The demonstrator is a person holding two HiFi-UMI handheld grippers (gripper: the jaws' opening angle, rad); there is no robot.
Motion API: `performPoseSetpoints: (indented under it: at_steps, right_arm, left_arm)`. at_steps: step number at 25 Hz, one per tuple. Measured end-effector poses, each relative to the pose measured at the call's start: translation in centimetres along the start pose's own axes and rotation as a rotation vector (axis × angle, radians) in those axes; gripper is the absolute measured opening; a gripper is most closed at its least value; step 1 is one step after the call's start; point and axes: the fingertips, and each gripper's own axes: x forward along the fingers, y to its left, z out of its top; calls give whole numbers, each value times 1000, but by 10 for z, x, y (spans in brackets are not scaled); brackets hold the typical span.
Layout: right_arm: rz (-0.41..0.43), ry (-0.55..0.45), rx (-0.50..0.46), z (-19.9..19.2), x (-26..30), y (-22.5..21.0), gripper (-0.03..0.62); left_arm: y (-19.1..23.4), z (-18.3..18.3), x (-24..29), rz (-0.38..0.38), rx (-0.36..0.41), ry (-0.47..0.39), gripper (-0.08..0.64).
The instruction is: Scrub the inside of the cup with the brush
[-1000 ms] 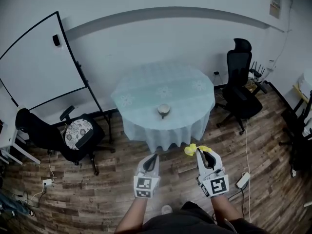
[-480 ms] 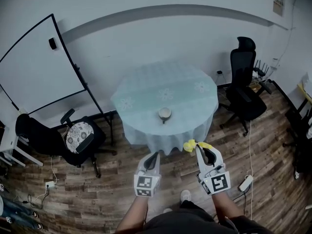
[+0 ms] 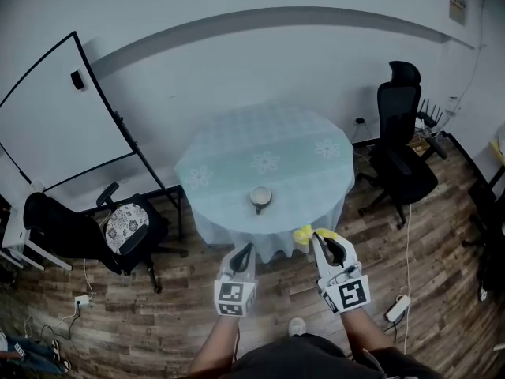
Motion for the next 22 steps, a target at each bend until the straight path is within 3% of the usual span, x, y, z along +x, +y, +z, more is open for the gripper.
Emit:
performPoseSetpoints:
  at_steps: [9, 22]
  right_arm:
    - [37, -8, 48, -27, 28, -54, 38]
    - [102, -24, 80, -49, 64, -107, 38]
  left_arm:
    - [-9, 5, 55, 27, -29, 30, 8]
    - [-10, 3, 114, 86, -12, 65, 8]
